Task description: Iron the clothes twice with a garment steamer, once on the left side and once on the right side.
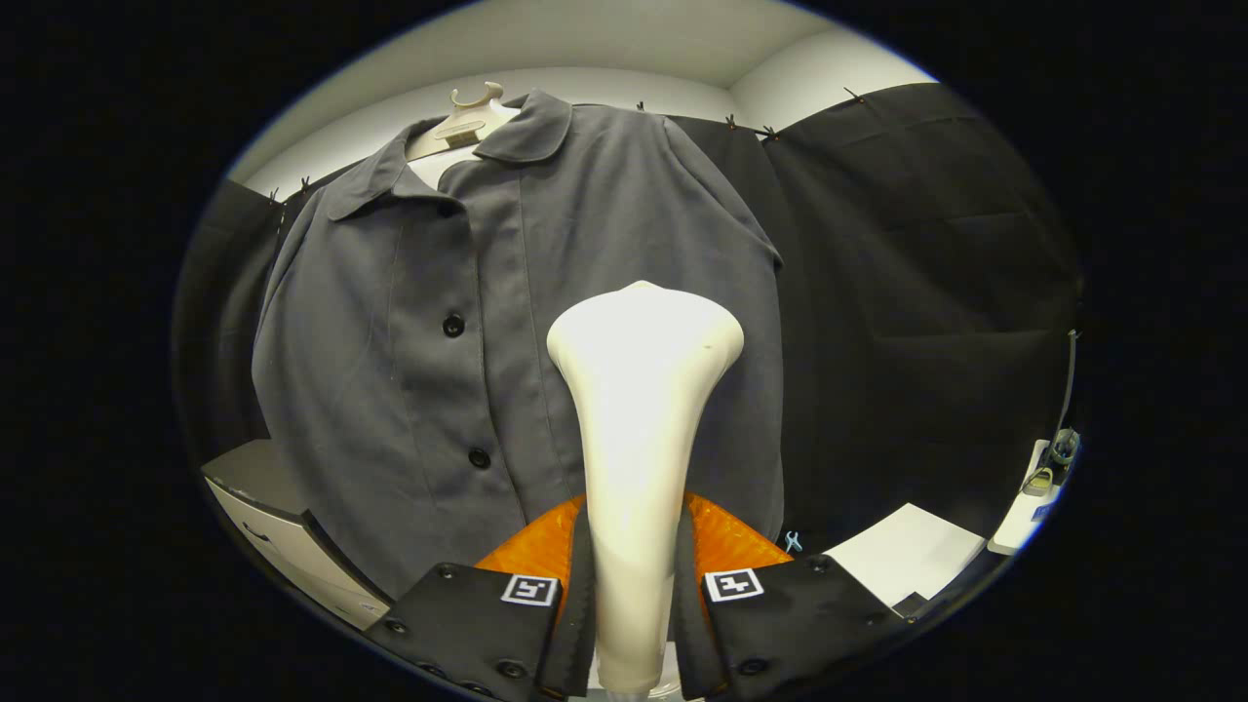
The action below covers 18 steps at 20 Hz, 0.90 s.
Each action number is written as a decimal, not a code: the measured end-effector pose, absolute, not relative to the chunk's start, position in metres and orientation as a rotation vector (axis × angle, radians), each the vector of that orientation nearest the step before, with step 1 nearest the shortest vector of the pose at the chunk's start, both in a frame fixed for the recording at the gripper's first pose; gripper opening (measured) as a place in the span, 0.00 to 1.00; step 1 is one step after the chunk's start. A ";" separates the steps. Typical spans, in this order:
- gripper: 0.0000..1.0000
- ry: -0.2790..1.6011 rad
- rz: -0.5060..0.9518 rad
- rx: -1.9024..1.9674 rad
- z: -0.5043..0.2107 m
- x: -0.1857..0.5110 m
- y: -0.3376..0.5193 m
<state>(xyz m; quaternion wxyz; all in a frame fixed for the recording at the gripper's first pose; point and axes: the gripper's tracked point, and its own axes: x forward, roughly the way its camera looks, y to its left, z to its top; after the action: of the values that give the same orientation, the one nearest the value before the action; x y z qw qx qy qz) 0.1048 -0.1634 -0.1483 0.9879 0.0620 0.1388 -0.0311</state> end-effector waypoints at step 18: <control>0.41 0.354 -0.081 0.147 -0.252 0.057 -0.172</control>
<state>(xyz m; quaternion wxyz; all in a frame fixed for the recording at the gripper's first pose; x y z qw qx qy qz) 0.0572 -0.1724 -0.2518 0.9809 0.0728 0.1761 -0.0403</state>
